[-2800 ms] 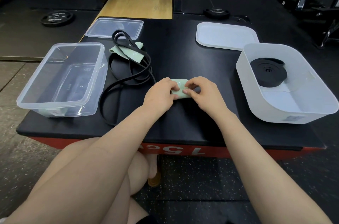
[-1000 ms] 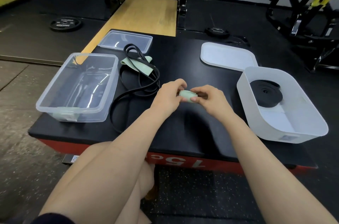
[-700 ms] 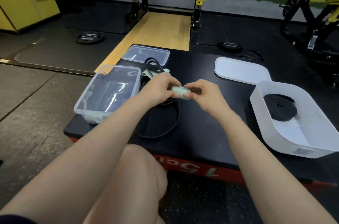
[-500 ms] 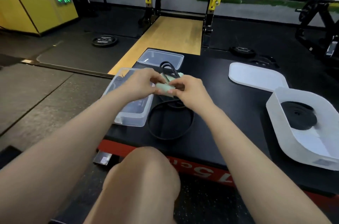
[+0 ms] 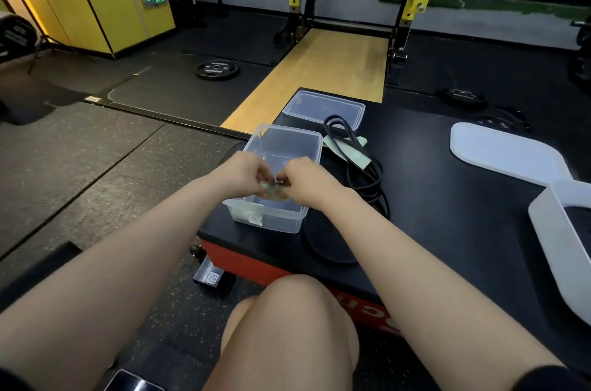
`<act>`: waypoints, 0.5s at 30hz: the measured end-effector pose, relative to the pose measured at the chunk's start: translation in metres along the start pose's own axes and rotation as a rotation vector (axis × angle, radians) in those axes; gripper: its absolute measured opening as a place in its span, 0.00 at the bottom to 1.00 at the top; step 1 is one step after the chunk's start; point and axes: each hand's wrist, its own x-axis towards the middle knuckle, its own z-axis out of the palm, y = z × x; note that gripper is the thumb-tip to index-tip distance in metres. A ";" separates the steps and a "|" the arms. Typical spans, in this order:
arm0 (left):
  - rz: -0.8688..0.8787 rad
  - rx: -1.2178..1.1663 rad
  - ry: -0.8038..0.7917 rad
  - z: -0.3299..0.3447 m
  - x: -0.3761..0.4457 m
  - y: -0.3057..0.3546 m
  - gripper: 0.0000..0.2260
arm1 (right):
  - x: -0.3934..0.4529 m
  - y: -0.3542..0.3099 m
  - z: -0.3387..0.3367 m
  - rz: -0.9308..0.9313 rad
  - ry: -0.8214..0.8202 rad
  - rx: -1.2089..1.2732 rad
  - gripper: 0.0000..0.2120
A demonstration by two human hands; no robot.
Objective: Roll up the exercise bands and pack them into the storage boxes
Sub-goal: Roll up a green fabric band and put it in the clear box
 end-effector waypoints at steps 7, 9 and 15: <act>0.032 0.103 -0.242 0.018 0.019 0.007 0.08 | 0.001 0.001 0.002 -0.007 -0.174 -0.207 0.11; 0.024 0.134 -0.261 0.021 0.019 0.008 0.10 | 0.004 0.000 0.006 -0.017 -0.186 -0.228 0.15; 0.003 0.236 -0.323 0.025 0.027 0.007 0.05 | 0.012 0.000 0.012 -0.034 -0.196 -0.213 0.05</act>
